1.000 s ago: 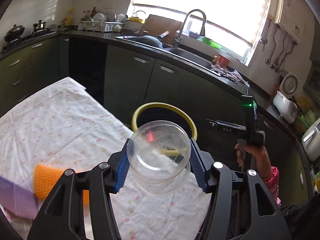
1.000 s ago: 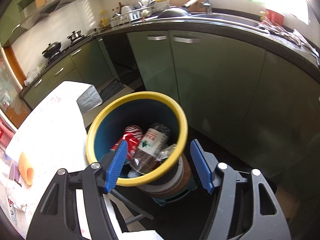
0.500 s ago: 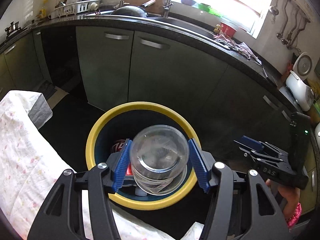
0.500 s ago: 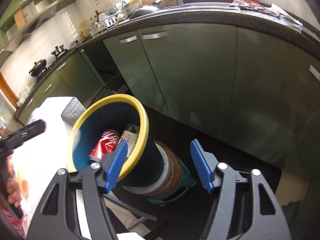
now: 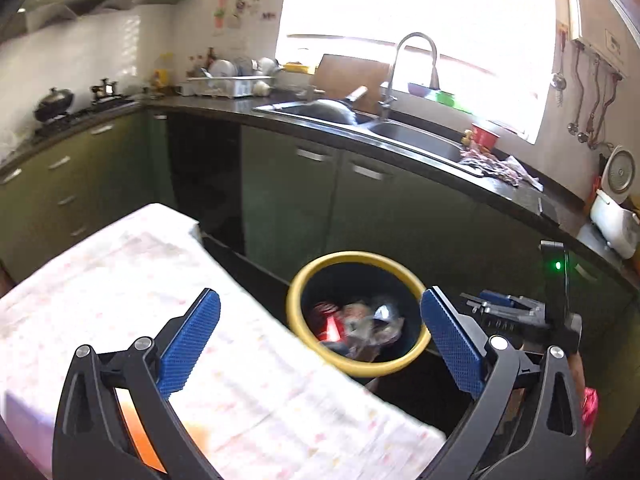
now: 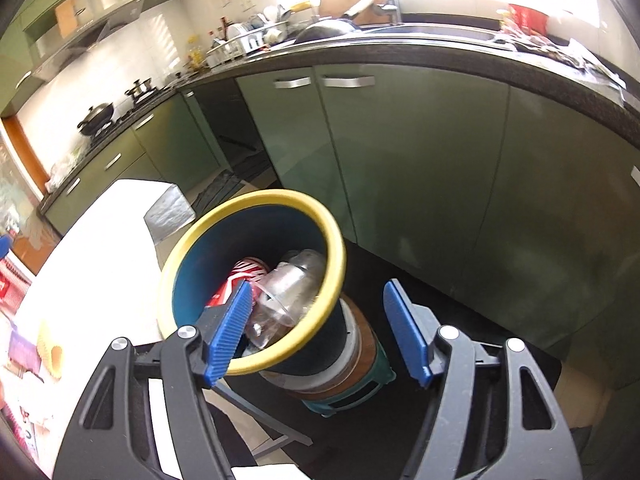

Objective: Collect trash
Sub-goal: 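Carry the clear plastic cup over the bin and open the left tool, then grasp the orange foam net at one end with the right tool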

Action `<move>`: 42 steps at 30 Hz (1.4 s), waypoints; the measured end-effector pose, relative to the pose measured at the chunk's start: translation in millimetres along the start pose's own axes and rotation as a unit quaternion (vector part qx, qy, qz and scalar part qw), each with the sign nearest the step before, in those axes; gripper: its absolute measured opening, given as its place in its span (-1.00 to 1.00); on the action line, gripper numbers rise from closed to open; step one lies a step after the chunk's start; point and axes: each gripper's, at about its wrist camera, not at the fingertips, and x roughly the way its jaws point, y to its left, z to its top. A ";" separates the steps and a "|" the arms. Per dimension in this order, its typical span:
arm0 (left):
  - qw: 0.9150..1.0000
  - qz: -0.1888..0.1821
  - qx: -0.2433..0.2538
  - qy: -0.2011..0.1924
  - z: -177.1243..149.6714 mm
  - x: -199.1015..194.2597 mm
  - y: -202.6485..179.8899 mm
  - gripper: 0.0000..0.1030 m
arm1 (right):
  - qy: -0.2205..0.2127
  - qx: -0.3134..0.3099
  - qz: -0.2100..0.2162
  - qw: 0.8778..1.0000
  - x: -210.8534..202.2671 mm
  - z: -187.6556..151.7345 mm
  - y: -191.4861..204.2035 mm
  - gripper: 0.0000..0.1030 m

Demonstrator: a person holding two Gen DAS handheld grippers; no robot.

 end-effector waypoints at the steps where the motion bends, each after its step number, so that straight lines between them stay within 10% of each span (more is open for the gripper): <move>1: 1.000 0.012 -0.003 0.001 -7.1 -13.9 9.6 0.91 | 0.000 -0.005 0.002 1.000 -0.7 -0.7 5.7 0.26; 9: 0.990 0.123 -0.071 -0.019 -49.0 -114.9 118.9 0.91 | 0.008 -0.060 0.014 0.998 -3.5 -6.7 60.6 0.27; 22: 0.930 0.294 -0.215 -0.045 -140.6 -205.7 288.8 0.91 | 0.055 -0.195 0.105 0.974 2.2 -19.4 181.4 0.29; 29: 0.914 0.321 -0.244 -0.039 -175.5 -187.1 324.7 0.91 | 0.104 -0.317 0.194 0.923 18.6 -44.8 267.9 0.29; 36: 0.914 0.314 -0.257 -0.028 -187.0 -171.9 335.2 0.91 | 0.115 -0.441 0.253 0.853 24.8 -82.5 341.2 0.29; 42: 0.919 0.309 -0.244 -0.027 -183.7 -168.6 326.6 0.91 | 0.126 -0.490 0.251 0.826 36.7 -96.5 369.2 0.28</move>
